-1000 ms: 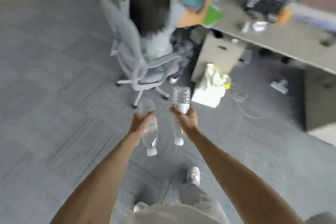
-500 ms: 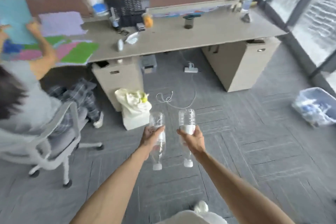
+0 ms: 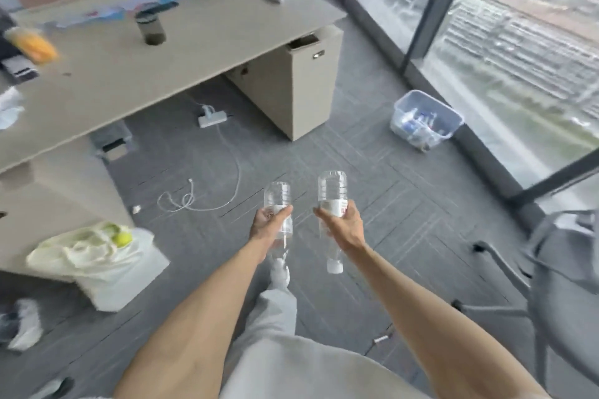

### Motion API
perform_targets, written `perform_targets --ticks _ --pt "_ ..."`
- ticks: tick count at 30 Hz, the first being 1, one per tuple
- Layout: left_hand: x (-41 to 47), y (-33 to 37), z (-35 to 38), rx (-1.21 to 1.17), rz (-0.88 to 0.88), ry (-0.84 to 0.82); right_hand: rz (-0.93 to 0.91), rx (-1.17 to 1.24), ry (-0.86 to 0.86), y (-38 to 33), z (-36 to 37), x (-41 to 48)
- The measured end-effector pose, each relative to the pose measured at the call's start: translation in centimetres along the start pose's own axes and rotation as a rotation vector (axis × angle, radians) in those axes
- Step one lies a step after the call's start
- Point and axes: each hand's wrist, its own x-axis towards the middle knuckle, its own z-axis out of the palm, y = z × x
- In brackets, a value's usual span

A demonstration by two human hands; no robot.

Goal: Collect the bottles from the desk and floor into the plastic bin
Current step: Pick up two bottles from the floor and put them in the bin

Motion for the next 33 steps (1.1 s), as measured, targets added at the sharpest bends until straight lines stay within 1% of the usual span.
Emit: perform_targets --ticks 4,8,14,20,25,29,33 --pt "8.1 5.7 4.4 0.052 0.011 -0.108 0.033 0.047 0.140 -3.0 -1.8 6.7" --pt "14.8 12.5 8.4 0.186 0.067 -0.242 0.065 0.074 0.279 -6.6 -3.7 12.7" --pt "20.9 20.9 15.8 0.339 0.145 -0.374 0.097 0.130 0.429 -10.6 -6.6 21.0" --pt "27.3 27.8 24.6 0.471 0.192 -0.460 0.164 0.227 0.529 -11.4 -10.9 31.1" --pt "32.9 34.7 33.8 0.550 0.226 -0.499 0.200 0.279 0.590 -13.0 -16.8 40.9" --pt "37.2 40.7 41.3 0.566 0.248 -0.489 0.209 0.260 0.569 -14.8 -23.0 49.3" --pt "40.8 45.2 47.5 0.645 0.261 -0.514 0.197 0.278 0.576 -16.6 -28.1 55.6"
